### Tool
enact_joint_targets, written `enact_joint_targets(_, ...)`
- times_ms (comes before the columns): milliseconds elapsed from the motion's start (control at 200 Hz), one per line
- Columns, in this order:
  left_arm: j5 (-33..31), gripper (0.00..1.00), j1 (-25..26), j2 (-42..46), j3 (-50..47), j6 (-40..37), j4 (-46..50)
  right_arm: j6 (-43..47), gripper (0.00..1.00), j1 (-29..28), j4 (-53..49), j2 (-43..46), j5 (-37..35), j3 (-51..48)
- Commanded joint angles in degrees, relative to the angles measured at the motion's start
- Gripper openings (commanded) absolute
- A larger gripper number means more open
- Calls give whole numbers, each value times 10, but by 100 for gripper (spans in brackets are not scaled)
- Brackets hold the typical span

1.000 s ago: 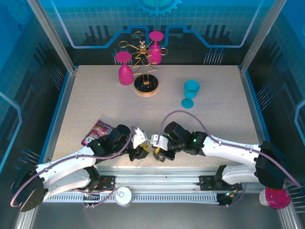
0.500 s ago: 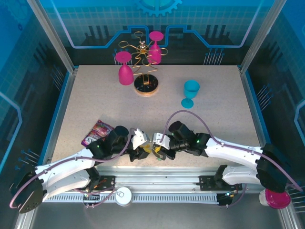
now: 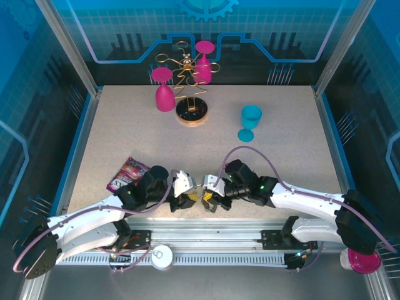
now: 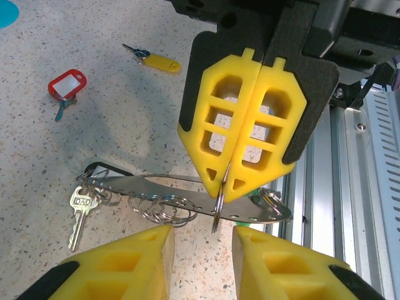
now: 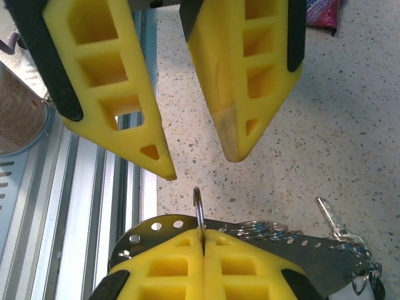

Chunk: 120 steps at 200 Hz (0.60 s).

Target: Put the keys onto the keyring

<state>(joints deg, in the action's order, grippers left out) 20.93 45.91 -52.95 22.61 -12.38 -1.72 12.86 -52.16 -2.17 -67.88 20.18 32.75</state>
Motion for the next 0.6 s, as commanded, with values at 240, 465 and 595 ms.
enact_joint_targets(240, 35, 22, 3, -23, -33, -8, -88, -11, 0, 9, 33, 13, 28, -8)
enact_joint_targets(465, 35, 16, 2, -22, -44, -4, -109, -15, 0, 11, 45, 11, 34, -9)
enact_joint_targets(595, 42, 14, 3, -27, -45, -2, -122, -17, 0, 11, 48, 8, 40, -9)
